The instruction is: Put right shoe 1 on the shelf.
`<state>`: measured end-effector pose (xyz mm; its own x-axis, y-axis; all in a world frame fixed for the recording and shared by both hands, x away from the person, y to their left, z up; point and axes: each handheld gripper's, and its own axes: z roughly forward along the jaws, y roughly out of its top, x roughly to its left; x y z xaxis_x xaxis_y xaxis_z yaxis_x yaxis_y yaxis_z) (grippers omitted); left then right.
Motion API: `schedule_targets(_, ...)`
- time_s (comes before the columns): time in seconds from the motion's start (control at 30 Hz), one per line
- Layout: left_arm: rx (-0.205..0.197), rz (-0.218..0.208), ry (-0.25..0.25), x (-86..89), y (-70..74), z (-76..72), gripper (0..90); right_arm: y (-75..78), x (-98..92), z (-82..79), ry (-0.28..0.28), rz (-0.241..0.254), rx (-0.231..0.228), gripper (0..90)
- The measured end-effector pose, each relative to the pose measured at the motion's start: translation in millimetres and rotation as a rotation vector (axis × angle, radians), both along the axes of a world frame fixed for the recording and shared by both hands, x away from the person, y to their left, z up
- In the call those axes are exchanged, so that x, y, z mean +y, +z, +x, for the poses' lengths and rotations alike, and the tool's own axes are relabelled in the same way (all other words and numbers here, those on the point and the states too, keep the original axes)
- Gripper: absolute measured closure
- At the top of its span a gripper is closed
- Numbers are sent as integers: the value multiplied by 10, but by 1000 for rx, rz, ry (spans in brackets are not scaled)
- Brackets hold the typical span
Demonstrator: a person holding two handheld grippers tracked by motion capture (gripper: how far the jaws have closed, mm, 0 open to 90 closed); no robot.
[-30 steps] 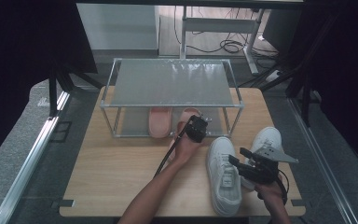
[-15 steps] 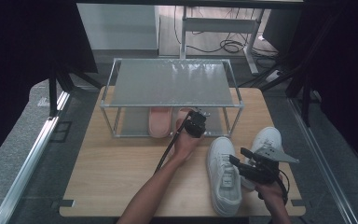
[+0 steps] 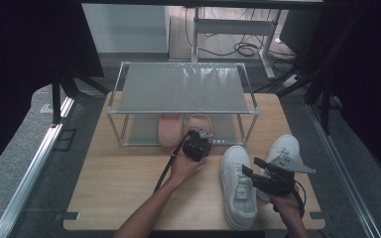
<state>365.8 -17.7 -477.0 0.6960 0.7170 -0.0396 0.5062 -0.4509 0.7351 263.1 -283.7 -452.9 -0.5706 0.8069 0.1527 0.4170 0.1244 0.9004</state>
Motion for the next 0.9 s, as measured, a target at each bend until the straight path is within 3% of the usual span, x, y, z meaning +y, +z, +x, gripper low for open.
schedule_targets(0.17, -24, -10, -28, 179, 10, -229, 882, -3, 3, -1, -1, 0, 1, 401)
schedule_targets(0.3, -14, -31, -35, 338, -43, -355, 885, -2, 3, -1, -2, 0, 1, 401)
schedule_targets(0.63, 16, -38, -41, 594, -188, -496, 900, -11, 23, 4, 2, -5, 4, 401)
schedule_targets(0.9, 25, -15, -73, 625, -276, -609, 900, -15, 26, 6, 3, -6, 6, 401)
